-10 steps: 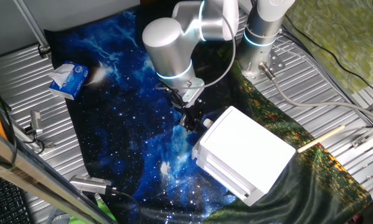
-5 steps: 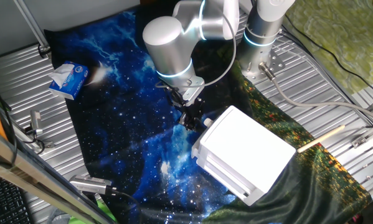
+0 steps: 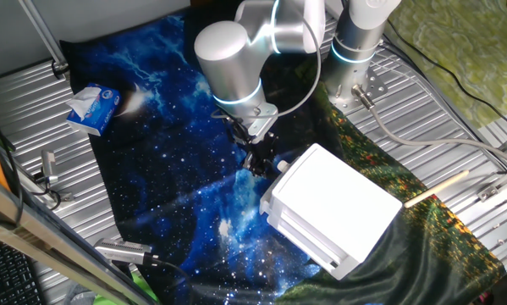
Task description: Grasp the handle and open the drawer
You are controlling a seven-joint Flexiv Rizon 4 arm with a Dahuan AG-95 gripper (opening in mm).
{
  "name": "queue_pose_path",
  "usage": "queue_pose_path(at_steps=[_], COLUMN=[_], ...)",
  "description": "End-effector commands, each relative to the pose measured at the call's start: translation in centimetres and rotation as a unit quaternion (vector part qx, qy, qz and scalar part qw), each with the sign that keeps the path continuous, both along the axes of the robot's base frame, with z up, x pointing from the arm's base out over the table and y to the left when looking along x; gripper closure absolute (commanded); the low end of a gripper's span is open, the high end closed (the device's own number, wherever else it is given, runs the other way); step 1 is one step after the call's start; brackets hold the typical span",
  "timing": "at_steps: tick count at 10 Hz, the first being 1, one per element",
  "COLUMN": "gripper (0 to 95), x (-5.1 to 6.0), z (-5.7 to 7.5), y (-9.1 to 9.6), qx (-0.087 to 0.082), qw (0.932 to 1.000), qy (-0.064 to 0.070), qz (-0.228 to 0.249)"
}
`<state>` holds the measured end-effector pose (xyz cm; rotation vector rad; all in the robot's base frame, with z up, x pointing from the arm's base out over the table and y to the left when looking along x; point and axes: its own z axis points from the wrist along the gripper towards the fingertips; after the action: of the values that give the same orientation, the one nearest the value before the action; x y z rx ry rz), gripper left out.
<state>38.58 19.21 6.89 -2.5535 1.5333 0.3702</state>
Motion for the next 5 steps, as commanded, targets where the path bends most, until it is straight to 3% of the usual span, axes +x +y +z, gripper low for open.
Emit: queue_pose_path(at_steps=[1, 5], gripper=[95.0, 95.0], x=[-0.09, -0.08], z=[0.08, 0.02], y=[-0.14, -0.16], qx=[-0.003, -0.009], qw=[1.0000, 0.9996], qy=[0.001, 0.002], qz=[-0.009, -0.026])
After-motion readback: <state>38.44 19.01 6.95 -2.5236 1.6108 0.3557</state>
